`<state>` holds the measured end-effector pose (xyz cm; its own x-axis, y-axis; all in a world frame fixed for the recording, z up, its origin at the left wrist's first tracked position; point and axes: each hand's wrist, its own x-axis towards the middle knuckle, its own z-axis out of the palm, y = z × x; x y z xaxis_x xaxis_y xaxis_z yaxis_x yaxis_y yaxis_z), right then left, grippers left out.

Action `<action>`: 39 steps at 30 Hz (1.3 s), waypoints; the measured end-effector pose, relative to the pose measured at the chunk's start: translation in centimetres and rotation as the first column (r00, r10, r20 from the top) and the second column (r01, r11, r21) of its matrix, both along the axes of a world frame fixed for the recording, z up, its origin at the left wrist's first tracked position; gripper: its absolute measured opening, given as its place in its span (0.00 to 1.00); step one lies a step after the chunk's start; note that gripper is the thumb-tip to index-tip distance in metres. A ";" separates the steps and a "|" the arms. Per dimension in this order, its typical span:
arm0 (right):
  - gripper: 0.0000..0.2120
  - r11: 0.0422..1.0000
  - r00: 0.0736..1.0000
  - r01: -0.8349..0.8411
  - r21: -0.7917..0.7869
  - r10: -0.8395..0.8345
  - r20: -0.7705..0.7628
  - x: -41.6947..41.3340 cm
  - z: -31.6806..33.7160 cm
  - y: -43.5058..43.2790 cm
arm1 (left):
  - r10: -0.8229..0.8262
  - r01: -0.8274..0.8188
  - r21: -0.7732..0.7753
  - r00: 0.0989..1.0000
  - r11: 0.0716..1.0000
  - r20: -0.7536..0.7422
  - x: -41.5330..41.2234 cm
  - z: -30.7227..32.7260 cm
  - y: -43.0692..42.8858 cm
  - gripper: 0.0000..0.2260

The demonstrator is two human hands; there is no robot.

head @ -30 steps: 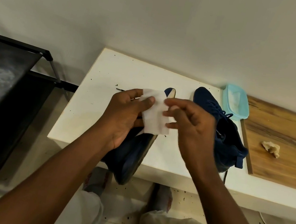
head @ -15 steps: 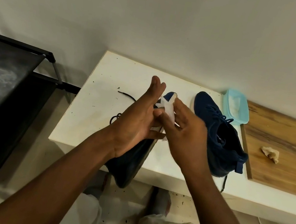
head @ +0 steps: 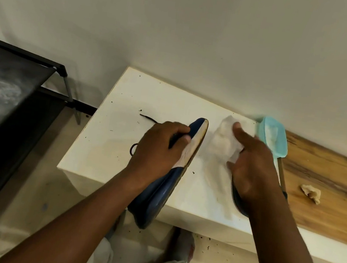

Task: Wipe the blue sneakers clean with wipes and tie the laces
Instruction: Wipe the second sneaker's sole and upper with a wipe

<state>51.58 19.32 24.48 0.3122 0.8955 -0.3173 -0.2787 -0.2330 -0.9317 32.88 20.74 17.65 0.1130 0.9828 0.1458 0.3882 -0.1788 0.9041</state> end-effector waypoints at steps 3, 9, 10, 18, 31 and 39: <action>0.07 0.976 0.730 -0.030 0.215 -0.125 0.672 -0.4 -0.2 2.5 | -0.090 0.095 0.017 0.980 0.995 -0.178 0.5 -0.8 -0.1 0.18; 0.17 0.877 0.035 -0.452 -0.161 0.198 0.980 -0.7 -3.0 8.7 | -0.098 0.110 0.030 0.957 0.993 -0.274 0.7 -0.6 -0.2 0.21; 0.18 0.860 0.001 -0.461 -0.217 0.245 0.969 -0.6 -3.3 8.8 | -0.098 0.110 0.028 0.953 0.994 -0.287 0.8 -0.5 -0.2 0.21; 0.26 0.824 -0.080 -0.546 -0.154 0.131 0.988 -1.6 -3.0 0.4 | -0.074 0.097 0.058 0.946 0.994 -0.317 1.0 0.1 -0.5 0.19; 0.12 0.878 -0.116 -0.379 -0.291 0.267 0.957 0.1 -2.6 8.6 | -0.074 0.075 -0.008 0.943 0.997 -0.326 0.8 -0.2 -0.2 0.21; 0.07 0.879 0.229 -0.458 -0.132 0.260 0.938 -1.4 -1.2 4.6 | -0.055 0.070 0.044 0.960 0.997 -0.276 1.0 -0.1 -0.5 0.18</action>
